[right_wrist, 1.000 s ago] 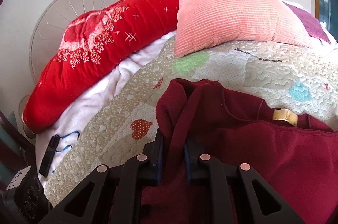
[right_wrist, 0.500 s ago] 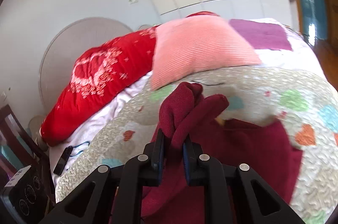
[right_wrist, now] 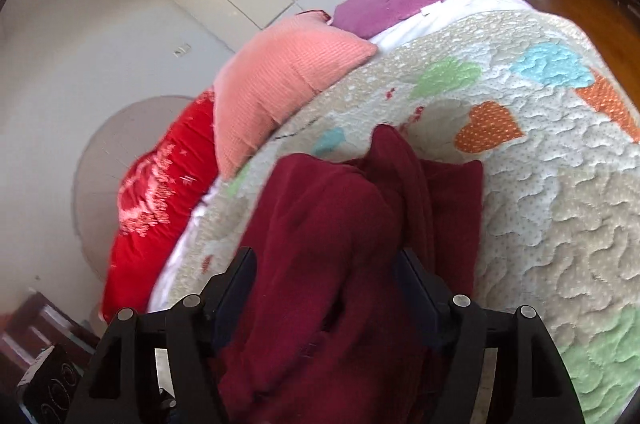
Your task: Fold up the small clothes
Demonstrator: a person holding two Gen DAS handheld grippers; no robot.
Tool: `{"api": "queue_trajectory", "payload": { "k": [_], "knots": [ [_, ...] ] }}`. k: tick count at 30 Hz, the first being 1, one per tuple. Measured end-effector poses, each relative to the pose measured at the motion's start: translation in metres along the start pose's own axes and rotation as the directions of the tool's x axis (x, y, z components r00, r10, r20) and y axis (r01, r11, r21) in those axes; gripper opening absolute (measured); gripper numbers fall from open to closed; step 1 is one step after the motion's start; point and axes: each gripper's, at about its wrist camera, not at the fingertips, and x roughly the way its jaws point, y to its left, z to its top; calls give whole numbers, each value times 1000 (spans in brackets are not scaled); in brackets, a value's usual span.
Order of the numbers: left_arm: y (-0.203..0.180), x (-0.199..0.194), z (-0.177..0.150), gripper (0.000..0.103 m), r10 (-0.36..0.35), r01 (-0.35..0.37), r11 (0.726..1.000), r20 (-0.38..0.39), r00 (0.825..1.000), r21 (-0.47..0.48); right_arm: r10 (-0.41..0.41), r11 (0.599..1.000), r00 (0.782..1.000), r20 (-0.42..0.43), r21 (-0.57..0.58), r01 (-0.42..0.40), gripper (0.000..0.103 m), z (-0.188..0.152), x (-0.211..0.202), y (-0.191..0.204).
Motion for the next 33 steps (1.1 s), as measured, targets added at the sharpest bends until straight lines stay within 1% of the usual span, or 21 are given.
{"api": "queue_trajectory", "payload": {
  "k": [1,2,4,5,9,10,12,16,19,20,21,22,23,24,25,26,28,29,31,32,33],
  "knots": [
    [3,-11,-2,51,-12,12,1000,27,1000,-16,0,1000,1000,-8,-8,0,69,0,3,1],
    [5,-14,-2,56,-7,8,1000,42,999,-23,-30,999,999,-20,-34,29,69,0,12,4],
    [7,-21,-4,56,22,-20,999,62,998,-26,-110,993,992,-65,-46,107,69,0,24,2],
    [11,-21,-4,56,49,-48,999,58,997,-21,-136,990,987,-83,-38,134,68,-1,28,4],
    [25,-18,-8,56,90,-89,996,55,994,-32,-139,989,989,-56,-48,137,68,-4,4,16],
    [28,-14,-9,56,101,-100,994,49,994,-33,-154,987,986,-58,-53,151,68,-8,-1,17],
    [35,-2,-11,56,95,-95,995,20,995,-32,-198,979,978,-68,-58,194,68,-15,-7,14],
    [35,16,-19,57,93,-94,995,-25,995,-33,-172,985,976,-133,-7,173,68,-23,8,1],
    [30,20,-25,57,114,-114,993,-27,993,-8,-166,986,979,-114,-29,164,68,-21,20,3],
    [27,20,-26,57,123,-123,992,-27,992,3,-167,986,981,-103,-50,162,57,-20,22,6],
    [27,20,-25,57,124,-124,992,-29,992,6,-184,980,978,-95,-98,174,35,-19,26,12],
    [26,19,-23,57,119,-119,993,-32,992,2,-214,970,973,-86,-136,201,32,-18,29,19],
    [25,17,-21,57,112,-112,994,-31,993,-3,-247,953,967,-61,-194,231,24,-16,28,30],
    [26,16,-18,57,98,-98,995,-29,995,-12,-265,936,964,-30,-248,250,20,-14,23,41],
    [27,14,-14,57,82,-83,996,-25,996,-23,-275,922,961,-1,-283,264,19,-13,17,47],
    [27,12,-10,57,57,-58,998,-12,998,-39,-303,886,951,65,-348,307,19,-10,7,60],
    [28,10,-6,57,37,-36,998,8,999,-55,-361,829,923,130,-409,382,19,-7,1,71],
    [26,10,-6,57,42,-42,998,10,999,-54,-391,814,912,128,-415,407,19,-2,4,68],
    [26,13,-6,57,74,-74,996,1,997,-43,-426,811,901,77,-409,418,19,2,22,56],
    [27,15,-6,57,85,-85,996,-6,996,-40,-457,806,888,47,-401,436,19,2,35,43],
    [29,16,-7,57,95,-95,995,-16,995,-39,-470,809,882,25,-387,442,20,2,43,29]
  ]
}}
